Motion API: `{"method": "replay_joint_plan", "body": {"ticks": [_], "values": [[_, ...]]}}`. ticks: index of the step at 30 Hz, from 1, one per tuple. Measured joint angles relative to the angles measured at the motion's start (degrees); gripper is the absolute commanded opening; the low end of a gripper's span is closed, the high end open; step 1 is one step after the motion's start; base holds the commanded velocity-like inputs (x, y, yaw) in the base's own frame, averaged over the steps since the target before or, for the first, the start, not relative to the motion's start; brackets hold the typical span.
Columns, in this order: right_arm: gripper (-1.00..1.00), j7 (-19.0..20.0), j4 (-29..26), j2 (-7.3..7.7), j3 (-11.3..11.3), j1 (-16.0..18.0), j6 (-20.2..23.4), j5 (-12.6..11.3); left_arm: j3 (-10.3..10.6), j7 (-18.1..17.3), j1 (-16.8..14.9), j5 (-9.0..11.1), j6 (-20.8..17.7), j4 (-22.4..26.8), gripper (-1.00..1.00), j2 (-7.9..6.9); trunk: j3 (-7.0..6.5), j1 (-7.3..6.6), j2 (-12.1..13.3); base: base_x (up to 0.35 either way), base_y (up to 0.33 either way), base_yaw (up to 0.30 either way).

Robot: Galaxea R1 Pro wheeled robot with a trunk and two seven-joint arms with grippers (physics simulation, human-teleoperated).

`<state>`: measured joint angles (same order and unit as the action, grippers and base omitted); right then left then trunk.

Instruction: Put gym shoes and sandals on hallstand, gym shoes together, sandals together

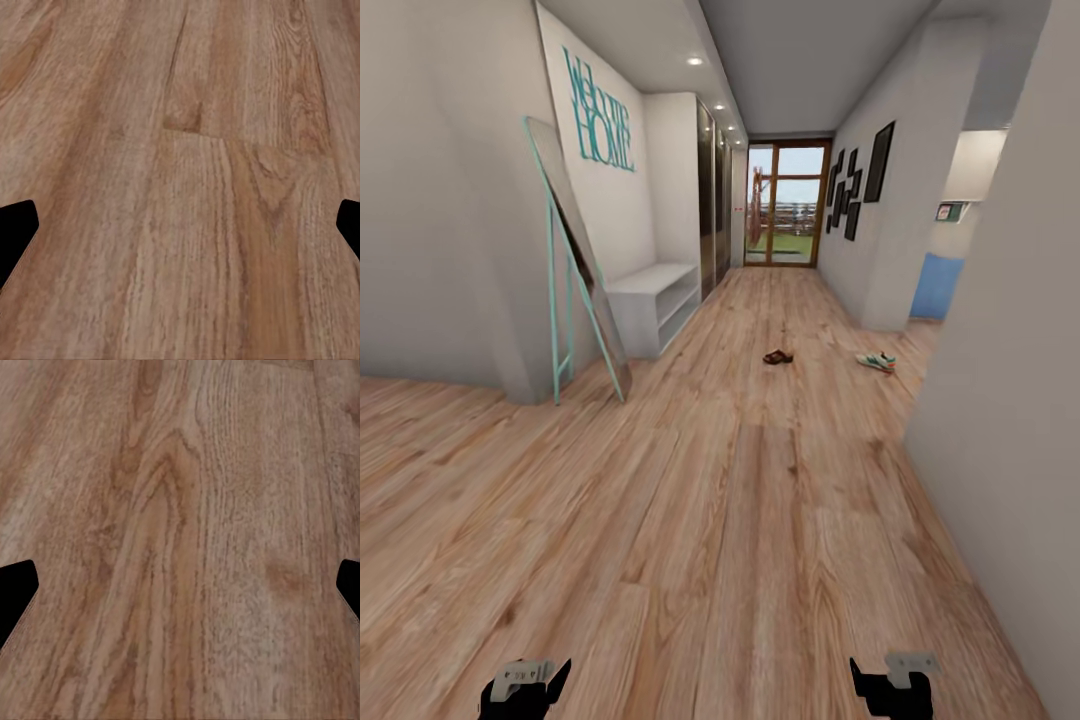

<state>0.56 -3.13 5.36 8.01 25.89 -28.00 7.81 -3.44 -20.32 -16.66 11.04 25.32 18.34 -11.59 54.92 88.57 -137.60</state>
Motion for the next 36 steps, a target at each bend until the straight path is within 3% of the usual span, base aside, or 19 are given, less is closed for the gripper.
{"method": "replay_joint_plan", "body": {"ticks": [36], "values": [[1.0,0.0,0.08,-0.09,0.0,-0.08,0.06,0.07,-0.01,0.0,0.0,0.0,0.03,0.0,1.0,-0.04,0.0,0.0,0.0,0.339,0.0,0.0]]}}
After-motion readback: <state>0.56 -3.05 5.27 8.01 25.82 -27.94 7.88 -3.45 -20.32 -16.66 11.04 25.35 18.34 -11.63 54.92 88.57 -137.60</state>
